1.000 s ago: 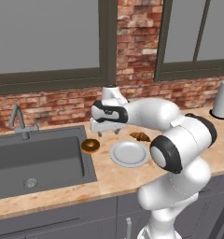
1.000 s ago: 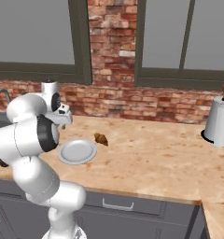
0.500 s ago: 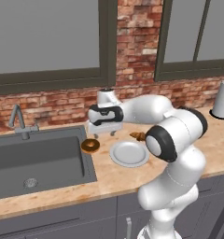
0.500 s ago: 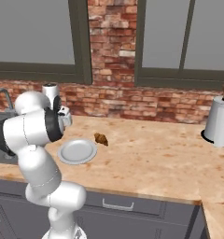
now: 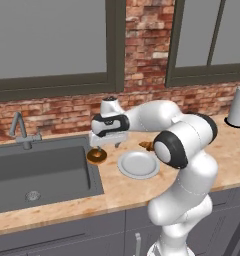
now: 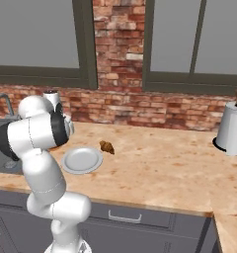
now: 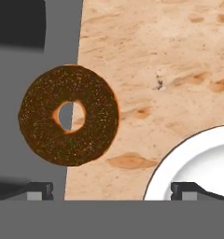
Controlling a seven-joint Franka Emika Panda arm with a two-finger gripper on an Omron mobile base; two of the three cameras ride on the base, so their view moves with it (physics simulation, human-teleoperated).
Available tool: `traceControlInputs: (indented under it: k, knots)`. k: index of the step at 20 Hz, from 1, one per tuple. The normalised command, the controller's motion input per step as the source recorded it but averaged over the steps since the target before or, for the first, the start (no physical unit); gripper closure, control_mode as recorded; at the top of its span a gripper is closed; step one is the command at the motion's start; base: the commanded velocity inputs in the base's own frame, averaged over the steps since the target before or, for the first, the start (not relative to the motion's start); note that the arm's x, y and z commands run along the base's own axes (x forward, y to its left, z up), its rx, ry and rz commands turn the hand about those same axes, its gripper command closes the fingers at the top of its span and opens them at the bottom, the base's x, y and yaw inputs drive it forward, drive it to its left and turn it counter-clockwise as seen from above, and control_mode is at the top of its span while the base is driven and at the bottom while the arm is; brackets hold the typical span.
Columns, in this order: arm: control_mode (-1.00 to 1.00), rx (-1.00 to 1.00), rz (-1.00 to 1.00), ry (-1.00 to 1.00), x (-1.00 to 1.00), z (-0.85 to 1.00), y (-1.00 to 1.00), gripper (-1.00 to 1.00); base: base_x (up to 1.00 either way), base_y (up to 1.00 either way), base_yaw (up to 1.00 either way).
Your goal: Place the pastries on the plates.
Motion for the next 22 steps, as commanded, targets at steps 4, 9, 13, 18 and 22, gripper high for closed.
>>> traceControlInputs:
  k: [4, 9, 13, 18, 22]
  knots:
    - [-1.0, 0.0, 0.0, 0.0, 0.01, -0.12, 0.04, -1.0, 0.0, 0.0, 0.0]
    - [-1.0, 0.0, 0.0, 0.0, 0.25, -0.06, 0.0, -1.0, 0.0, 0.0, 0.0]
    - [-1.0, 0.0, 0.0, 0.03, 0.26, -0.07, 0.0, -1.0, 0.0, 0.0, 0.0]
    - [-1.0, 0.0, 0.0, 0.02, 0.2, -0.1, 0.0, -1.0, 0.0, 0.0, 0.0]
    - [-1.0, 0.0, 0.0, 0.01, 0.16, -0.15, 0.0, -1.0, 0.0, 0.0, 0.0]
